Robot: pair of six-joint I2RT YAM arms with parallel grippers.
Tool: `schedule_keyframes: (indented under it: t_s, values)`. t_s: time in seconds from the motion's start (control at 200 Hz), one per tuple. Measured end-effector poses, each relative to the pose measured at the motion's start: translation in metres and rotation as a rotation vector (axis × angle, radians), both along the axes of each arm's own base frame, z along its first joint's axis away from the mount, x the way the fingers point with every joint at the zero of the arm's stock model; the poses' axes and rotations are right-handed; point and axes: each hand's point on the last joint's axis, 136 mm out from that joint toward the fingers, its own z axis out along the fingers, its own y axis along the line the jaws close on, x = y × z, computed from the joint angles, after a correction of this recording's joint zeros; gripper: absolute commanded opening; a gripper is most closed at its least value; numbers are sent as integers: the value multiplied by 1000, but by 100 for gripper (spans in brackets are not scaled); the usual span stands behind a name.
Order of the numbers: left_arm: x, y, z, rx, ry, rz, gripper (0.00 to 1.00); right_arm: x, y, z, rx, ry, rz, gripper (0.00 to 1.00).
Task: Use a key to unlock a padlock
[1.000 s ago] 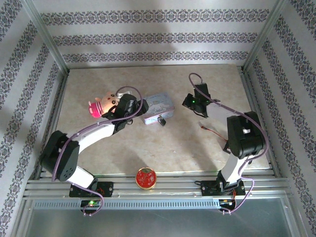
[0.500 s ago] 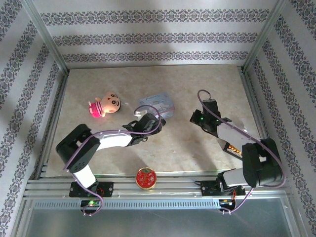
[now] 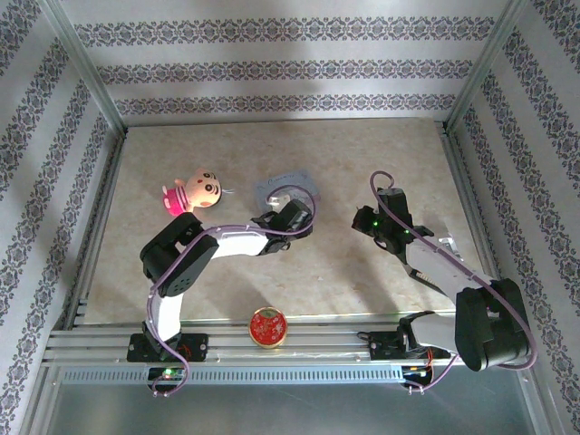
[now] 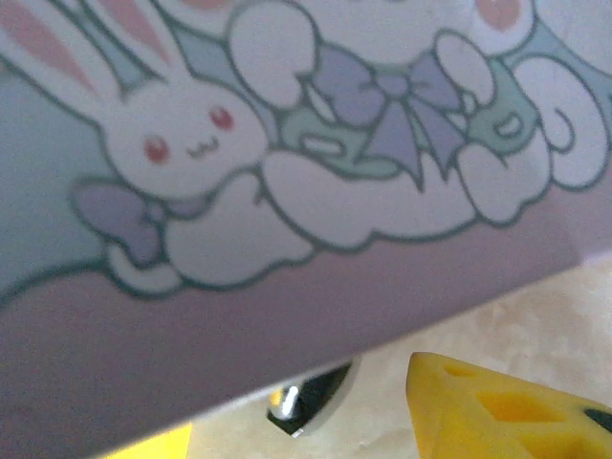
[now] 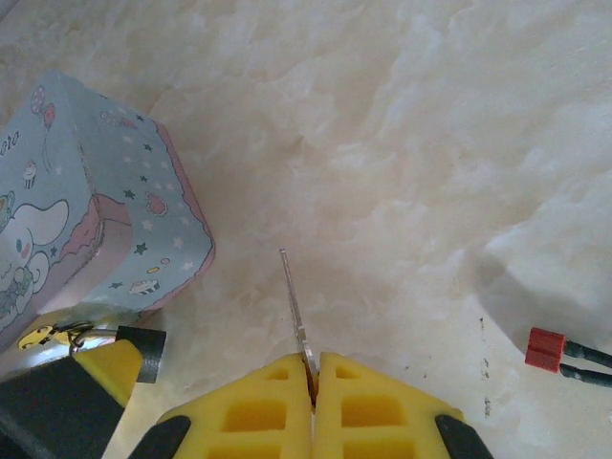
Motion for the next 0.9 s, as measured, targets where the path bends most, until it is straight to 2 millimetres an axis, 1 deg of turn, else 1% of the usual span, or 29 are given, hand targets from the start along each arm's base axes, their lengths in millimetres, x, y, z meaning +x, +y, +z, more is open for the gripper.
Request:
schedule_keyframes:
  t_s: [0.14, 0.29, 0.405, 0.44, 0.46, 0.495, 0.565, 0.66, 0.74, 0.815, 0.9]
  values:
    - [4, 14, 5, 83, -3, 47, 62, -1, 2, 0, 9, 3, 10, 0]
    - [2, 31, 3, 174, 7, 86, 63, -1, 3, 0, 12, 4, 14, 0]
    - [1, 39, 5, 219, 9, 102, 66, -2, 3, -1, 12, 5, 13, 0]
    - [1, 41, 5, 232, 8, 103, 71, -2, 3, -1, 12, 5, 13, 0]
    - [2, 42, 6, 239, 7, 101, 77, -2, 3, -1, 12, 5, 13, 0]
    - [2, 43, 6, 250, 7, 96, 85, -2, 3, -1, 12, 5, 13, 0]
    - [3, 40, 7, 262, 5, 78, 88, -2, 3, -1, 12, 5, 13, 0]
    - [10, 32, 8, 268, 4, 57, 89, -2, 3, -1, 12, 4, 14, 0]
    - [16, 24, 5, 277, 6, 46, 85, -2, 3, -1, 12, 5, 13, 0]
    - [18, 22, 1, 298, 13, 43, 82, -2, 3, -1, 12, 4, 14, 0]
    - [18, 24, -3, 329, 20, 43, 79, -2, 3, -1, 12, 4, 14, 0]
